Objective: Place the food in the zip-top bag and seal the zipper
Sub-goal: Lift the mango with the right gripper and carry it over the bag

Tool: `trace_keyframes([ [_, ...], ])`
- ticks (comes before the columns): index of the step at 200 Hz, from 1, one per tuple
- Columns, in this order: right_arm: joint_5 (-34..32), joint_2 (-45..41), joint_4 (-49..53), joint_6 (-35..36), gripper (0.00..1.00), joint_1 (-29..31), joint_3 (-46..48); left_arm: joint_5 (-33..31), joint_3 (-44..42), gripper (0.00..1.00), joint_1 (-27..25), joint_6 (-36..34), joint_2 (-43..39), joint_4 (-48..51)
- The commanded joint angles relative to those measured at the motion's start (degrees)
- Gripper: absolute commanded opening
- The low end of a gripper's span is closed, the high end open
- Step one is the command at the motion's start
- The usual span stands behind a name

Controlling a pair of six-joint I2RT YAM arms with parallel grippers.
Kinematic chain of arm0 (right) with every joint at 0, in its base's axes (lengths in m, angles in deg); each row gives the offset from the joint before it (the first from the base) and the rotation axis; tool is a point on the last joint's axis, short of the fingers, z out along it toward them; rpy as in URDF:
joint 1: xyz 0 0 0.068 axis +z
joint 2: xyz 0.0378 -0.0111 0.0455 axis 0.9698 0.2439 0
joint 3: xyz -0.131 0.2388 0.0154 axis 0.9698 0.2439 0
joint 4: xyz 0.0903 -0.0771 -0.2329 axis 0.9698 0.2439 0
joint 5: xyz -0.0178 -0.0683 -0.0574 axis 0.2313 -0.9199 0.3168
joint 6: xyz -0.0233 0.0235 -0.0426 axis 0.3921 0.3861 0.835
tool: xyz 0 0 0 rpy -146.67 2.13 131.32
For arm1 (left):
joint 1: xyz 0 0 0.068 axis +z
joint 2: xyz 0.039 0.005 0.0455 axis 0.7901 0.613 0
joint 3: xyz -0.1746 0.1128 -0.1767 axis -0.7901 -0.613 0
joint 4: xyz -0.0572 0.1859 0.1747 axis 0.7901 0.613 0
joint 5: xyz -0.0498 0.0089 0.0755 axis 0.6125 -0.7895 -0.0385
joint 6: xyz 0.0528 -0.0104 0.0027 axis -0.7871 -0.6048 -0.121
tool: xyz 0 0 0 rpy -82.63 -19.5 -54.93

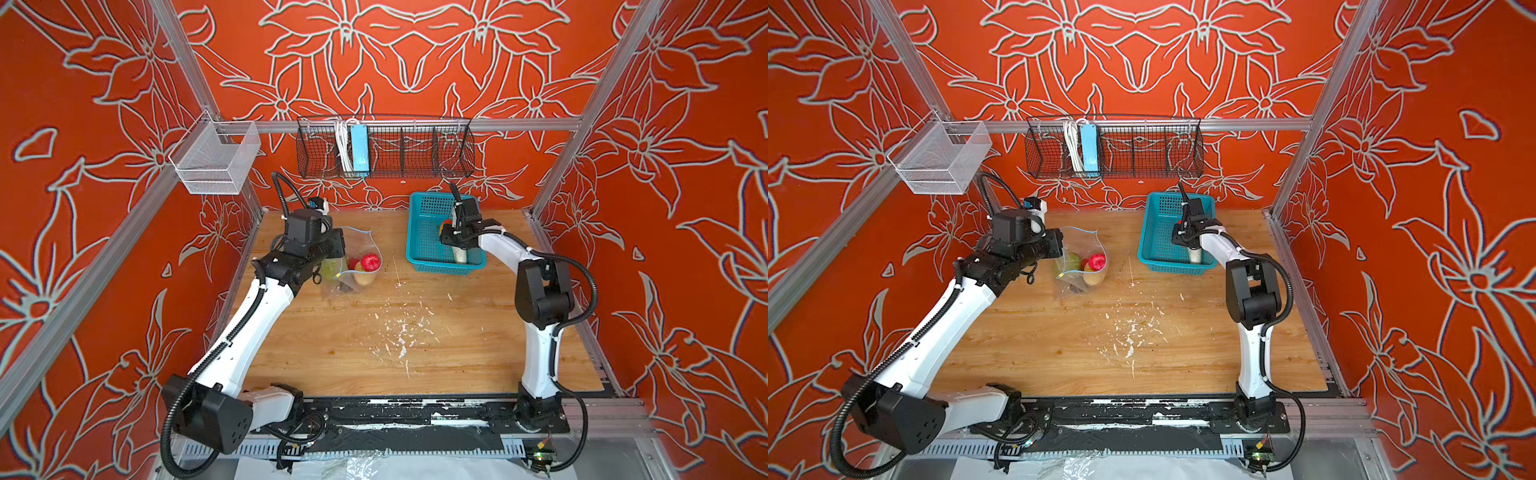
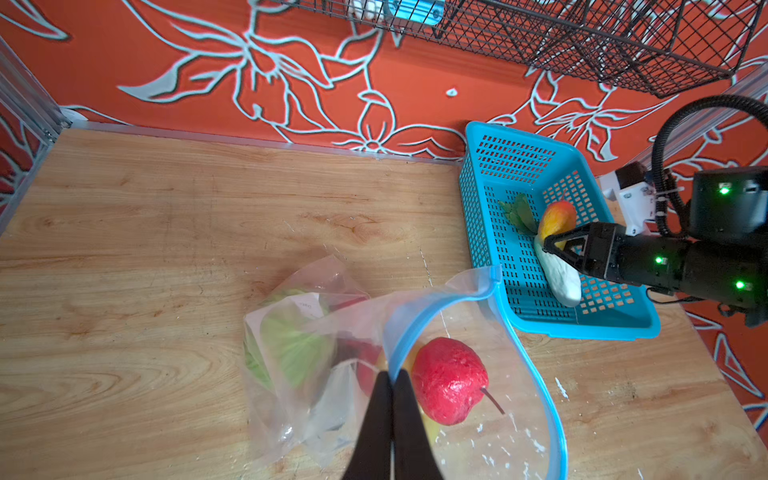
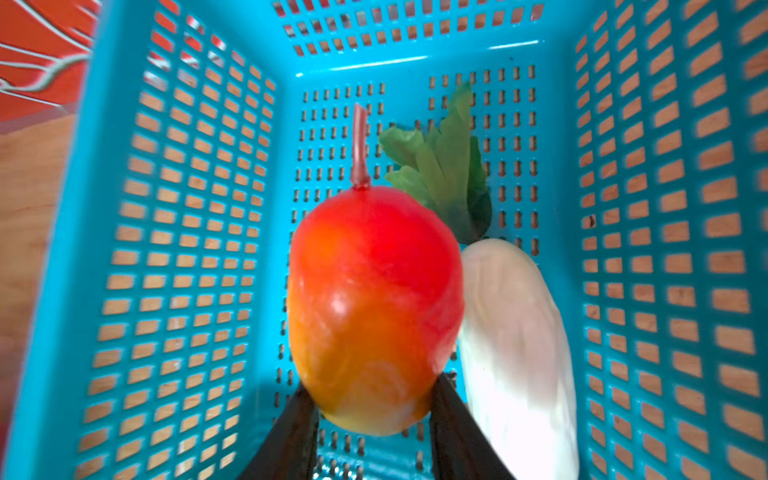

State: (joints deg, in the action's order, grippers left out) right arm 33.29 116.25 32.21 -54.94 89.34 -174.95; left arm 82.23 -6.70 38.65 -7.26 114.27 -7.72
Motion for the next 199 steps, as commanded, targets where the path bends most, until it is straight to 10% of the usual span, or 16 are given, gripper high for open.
trace_keyframes([
  [1, 1.35, -4.37, 0.51, -1.59, 0.37, 0.06, 0.54, 0.56, -0.65, 0.00, 0.36, 0.50, -0.34, -0.96],
  [199, -0.25, -18.09, 6.03, 1.45, 0.37, 11.07, 1.03, 0.81, -0.13, 0.00, 0.36, 0.49, 0.70, -0.46],
])
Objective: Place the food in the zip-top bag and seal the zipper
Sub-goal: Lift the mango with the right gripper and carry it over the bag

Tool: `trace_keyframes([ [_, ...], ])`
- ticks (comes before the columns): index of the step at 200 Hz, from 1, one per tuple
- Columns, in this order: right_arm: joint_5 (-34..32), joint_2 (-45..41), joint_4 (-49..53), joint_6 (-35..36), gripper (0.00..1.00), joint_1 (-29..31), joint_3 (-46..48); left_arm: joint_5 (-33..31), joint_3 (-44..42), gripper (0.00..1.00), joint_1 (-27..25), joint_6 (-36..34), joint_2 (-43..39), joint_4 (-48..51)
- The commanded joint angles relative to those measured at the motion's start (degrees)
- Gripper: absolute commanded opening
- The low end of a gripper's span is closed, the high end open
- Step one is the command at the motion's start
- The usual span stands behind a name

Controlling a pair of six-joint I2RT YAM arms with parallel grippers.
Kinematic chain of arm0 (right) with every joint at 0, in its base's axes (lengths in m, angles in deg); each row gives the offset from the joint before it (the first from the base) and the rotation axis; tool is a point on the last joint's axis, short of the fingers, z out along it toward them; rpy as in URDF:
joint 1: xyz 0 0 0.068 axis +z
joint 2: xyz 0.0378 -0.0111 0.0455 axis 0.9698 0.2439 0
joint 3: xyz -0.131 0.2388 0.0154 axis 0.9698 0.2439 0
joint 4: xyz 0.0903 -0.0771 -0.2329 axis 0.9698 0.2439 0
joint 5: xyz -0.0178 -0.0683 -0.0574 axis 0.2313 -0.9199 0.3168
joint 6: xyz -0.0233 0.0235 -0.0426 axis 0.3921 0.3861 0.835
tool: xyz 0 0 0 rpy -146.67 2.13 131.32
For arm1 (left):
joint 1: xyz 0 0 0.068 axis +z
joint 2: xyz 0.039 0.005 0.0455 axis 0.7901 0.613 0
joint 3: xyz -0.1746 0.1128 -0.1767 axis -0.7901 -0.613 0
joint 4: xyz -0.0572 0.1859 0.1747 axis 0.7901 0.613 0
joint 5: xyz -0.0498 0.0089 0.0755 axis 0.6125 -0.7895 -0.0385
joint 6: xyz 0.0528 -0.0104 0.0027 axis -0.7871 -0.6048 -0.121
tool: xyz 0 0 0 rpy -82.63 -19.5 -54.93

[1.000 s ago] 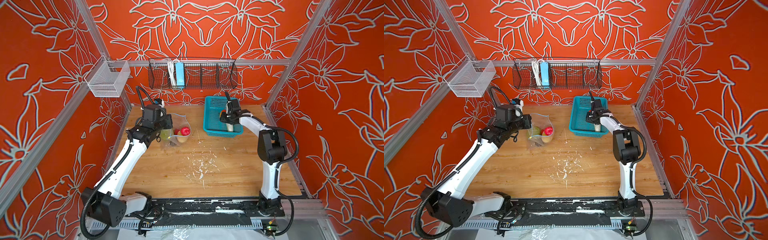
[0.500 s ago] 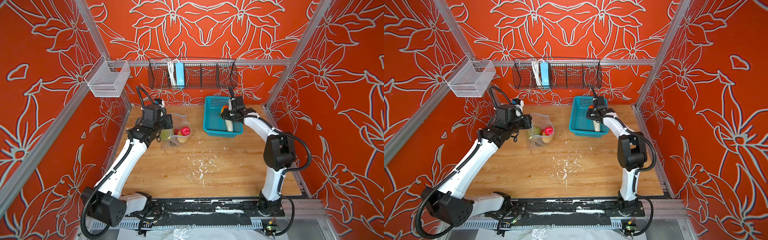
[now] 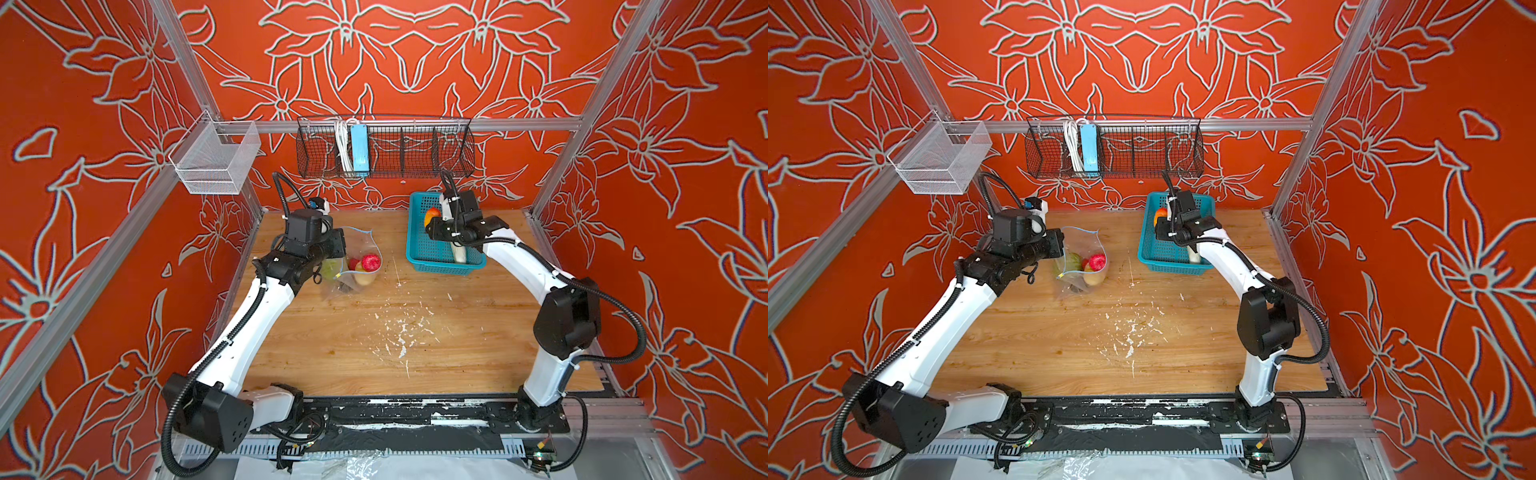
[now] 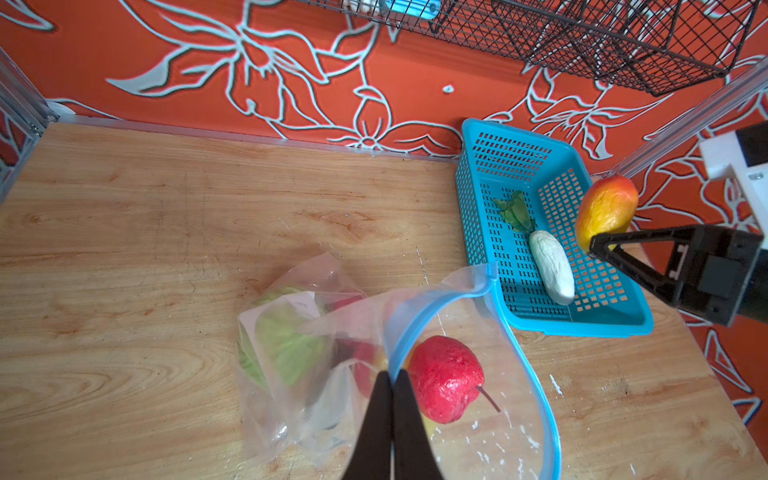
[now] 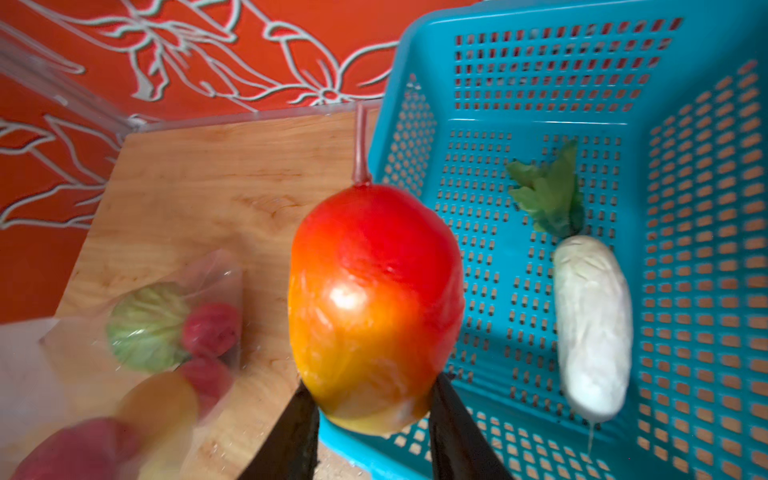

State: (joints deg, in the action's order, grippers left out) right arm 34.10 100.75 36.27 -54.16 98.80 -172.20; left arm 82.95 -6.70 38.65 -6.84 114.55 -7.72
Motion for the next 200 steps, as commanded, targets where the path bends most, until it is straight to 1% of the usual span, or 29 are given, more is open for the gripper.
trace_keyframes([
  [1, -1.05, -2.67, 1.96, 0.71, 0.37, 1.69, -1.72, 0.10, -0.13, 0.00, 0.36, 0.08, 0.37, -0.45],
  [42, -0.78, -3.84, 3.31, 1.27, 0.37, 5.29, -4.21, 0.10, -0.10, 0.00, 0.36, 0.00, 0.24, -0.44],
  [90, 0.30, -5.74, 2.22, 1.54, 0.37, 9.34, -5.40, 0.10, -0.09, 0.00, 0.36, -0.01, 0.24, -0.44],
  [200, 1.16, -3.78, 2.99, 2.85, 0.37, 17.78, -9.82, 0.10, -0.13, 0.00, 0.36, -0.02, -0.01, -0.44],
])
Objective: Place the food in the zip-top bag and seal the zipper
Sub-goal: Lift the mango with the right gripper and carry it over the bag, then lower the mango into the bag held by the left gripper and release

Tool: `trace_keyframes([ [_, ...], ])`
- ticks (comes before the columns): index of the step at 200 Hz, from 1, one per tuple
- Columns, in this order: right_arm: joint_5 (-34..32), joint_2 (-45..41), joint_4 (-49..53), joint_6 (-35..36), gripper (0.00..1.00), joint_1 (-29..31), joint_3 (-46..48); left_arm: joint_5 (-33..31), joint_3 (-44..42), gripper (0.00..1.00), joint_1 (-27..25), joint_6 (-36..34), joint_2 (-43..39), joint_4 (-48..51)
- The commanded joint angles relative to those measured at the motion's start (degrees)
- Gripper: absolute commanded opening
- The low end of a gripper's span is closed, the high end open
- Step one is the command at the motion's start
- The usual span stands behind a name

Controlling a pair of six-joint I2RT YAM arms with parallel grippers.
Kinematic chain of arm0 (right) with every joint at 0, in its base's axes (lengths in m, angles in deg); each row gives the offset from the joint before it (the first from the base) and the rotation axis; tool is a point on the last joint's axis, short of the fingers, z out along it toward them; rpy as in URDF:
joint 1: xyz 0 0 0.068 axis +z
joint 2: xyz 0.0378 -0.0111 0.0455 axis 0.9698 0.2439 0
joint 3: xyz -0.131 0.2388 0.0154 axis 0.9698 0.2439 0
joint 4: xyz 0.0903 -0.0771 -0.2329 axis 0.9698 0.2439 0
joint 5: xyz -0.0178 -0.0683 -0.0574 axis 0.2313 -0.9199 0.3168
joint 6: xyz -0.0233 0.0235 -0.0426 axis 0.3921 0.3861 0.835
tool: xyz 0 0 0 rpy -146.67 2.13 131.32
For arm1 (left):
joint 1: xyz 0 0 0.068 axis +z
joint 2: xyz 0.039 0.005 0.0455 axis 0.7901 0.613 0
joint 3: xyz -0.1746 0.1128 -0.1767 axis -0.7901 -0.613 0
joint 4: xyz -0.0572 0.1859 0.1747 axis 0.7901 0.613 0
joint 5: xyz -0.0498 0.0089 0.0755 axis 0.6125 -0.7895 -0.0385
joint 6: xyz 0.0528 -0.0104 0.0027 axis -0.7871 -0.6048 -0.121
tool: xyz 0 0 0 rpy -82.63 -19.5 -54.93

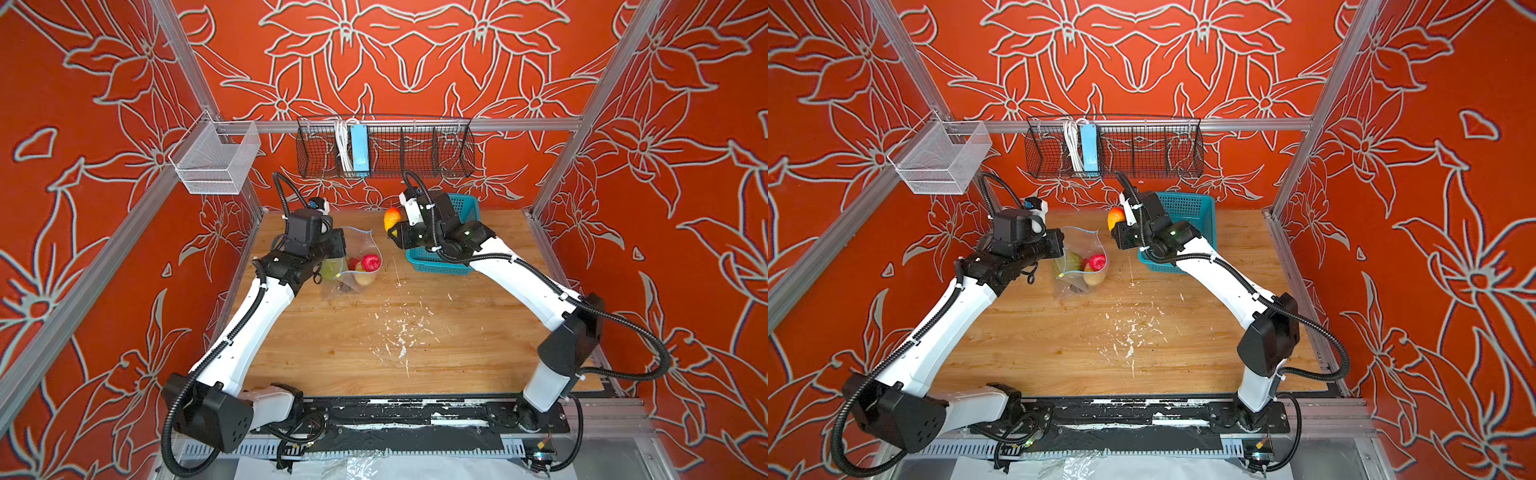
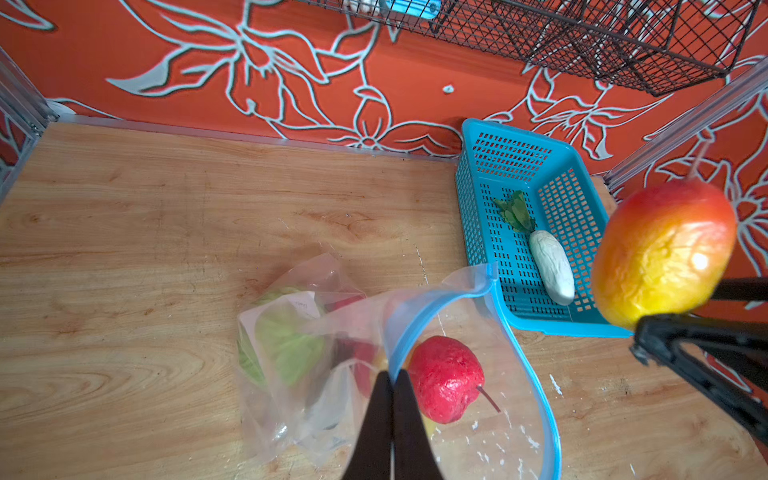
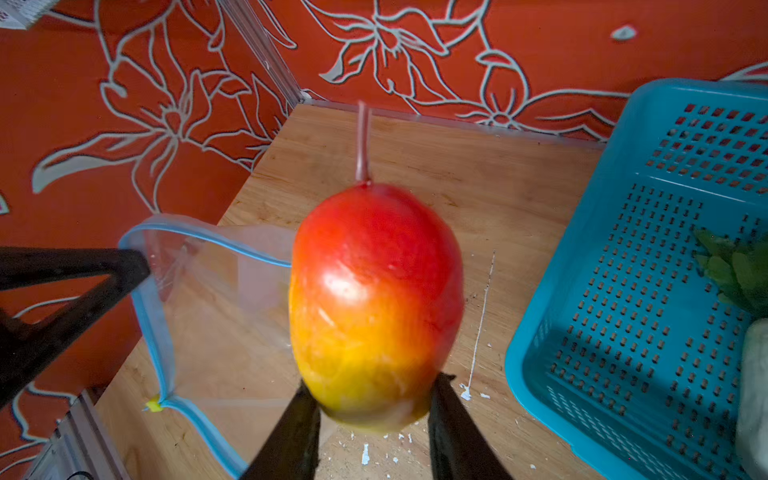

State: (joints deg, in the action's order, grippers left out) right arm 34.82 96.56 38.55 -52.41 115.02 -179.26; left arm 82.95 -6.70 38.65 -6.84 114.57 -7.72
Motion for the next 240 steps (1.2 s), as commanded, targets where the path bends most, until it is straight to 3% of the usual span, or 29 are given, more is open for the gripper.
trace_keyframes([
  [1, 0.44, 0.44, 0.82, 1.19, 0.37, 1.60, -2.84, 0.10, -0.13, 0.00, 0.36, -0.01, -0.04, -0.44],
  [122, 2.04, 7.73, 3.92, 2.51, 0.37, 8.74, -9.85, 0.35, 0.07, 0.00, 0.36, -0.35, -0.04, -0.26],
  [216, -0.70, 13.11, 11.37, 6.39, 0.37, 11.26, -15.31, 0.29, 0.04, 0.00, 0.36, -0.50, -0.13, -0.26],
  [240, -1.19, 14.76, 13.06, 6.65, 0.42, 11.36, -16.66, 0.19, 0.06, 0.00, 0.36, -0.52, -0.19, -0.26],
])
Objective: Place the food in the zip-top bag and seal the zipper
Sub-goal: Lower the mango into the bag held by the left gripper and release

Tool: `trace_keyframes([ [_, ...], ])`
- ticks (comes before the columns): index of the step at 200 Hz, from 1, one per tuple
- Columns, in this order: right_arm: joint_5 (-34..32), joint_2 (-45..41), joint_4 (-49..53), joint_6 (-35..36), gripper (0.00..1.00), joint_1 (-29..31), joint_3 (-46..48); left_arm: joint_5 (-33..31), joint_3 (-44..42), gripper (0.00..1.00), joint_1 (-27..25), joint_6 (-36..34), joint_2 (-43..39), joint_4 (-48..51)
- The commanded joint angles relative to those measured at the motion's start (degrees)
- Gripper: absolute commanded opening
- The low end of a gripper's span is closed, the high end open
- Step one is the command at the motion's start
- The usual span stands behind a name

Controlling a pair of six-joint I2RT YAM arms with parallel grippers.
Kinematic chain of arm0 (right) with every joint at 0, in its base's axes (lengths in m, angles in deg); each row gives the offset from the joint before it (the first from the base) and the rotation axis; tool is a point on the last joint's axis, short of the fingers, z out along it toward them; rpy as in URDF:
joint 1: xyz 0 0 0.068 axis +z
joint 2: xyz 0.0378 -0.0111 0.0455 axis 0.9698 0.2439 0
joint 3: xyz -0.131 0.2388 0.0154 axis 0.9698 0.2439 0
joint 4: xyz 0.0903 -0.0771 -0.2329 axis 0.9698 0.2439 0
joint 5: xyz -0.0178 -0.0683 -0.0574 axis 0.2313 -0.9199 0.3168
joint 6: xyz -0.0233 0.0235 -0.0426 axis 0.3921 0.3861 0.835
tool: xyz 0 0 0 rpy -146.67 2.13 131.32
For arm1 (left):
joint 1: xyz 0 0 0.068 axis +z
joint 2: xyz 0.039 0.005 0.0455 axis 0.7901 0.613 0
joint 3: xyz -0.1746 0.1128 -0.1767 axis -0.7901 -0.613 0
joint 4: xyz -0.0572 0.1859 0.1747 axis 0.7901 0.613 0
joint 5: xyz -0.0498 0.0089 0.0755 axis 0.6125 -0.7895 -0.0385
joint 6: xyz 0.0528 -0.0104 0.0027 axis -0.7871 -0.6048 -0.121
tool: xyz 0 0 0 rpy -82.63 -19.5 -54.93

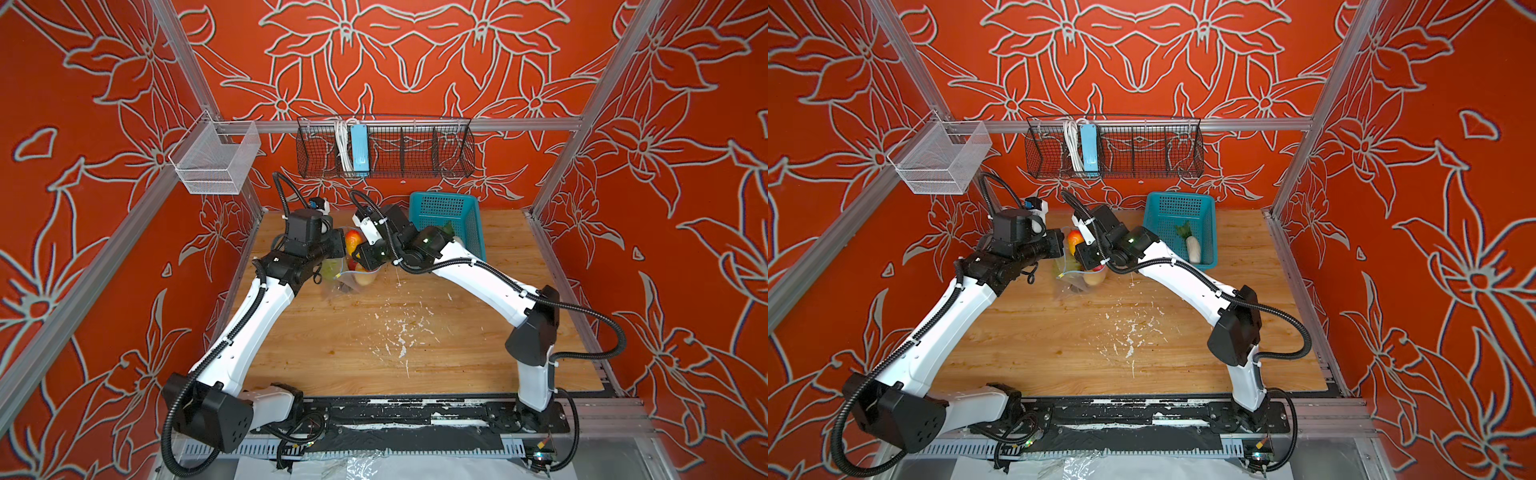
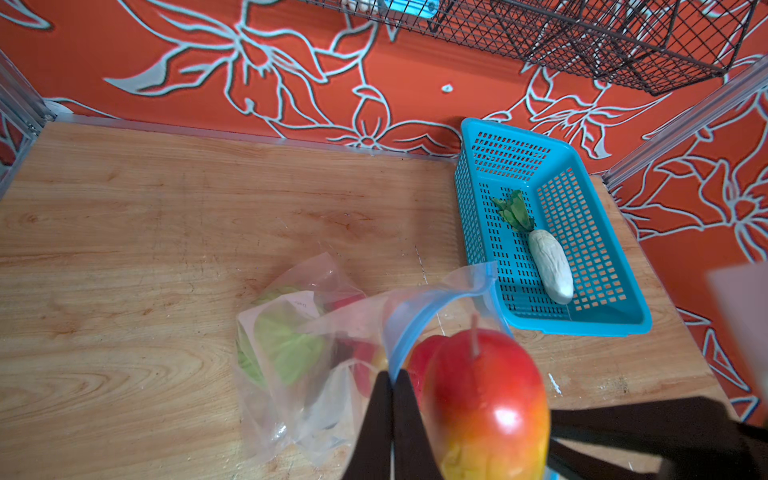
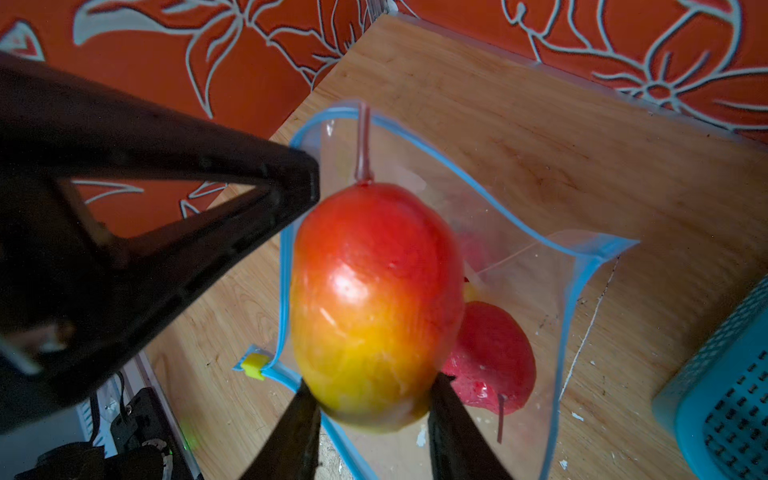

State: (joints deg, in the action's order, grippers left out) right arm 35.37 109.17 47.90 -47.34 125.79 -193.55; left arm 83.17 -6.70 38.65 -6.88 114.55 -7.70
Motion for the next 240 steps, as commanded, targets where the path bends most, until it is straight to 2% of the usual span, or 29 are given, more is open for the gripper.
trace_keyframes([
  [1, -1.84, 2.21, 3.74, 1.58, 0.42, 0.56, -2.40, -0.03, 0.05, 0.00, 0.36, -0.52, -0.18, -0.29],
  [36, -2.96, 3.24, 4.93, 1.75, 0.61, 0.54, -3.42, -0.03, 0.20, 0.00, 0.36, -0.51, -0.35, -0.28],
  [77, -3.59, 3.08, 5.24, 1.23, 0.63, 0.54, -4.09, -0.38, -0.21, 0.00, 0.36, -0.56, -1.12, -0.64],
  [163, -4.74, 1.94, 6.29, 0.69, 0.76, 0.54, -7.31, 0.58, 1.31, 0.00, 0.36, 0.38, -0.37, -0.73],
  [205, -9.81, 0.68, 10.16, 0.10, 0.84, 0.45, -10.58, 0.93, 3.70, 0.00, 0.36, 0.49, 0.33, 0.04],
  [240, -12.81, 0.55, 14.10, 0.61, 0.86, 0.41, -11.74, 0.76, 5.45, 0.00, 0.36, 0.12, 0.75, 1.05],
])
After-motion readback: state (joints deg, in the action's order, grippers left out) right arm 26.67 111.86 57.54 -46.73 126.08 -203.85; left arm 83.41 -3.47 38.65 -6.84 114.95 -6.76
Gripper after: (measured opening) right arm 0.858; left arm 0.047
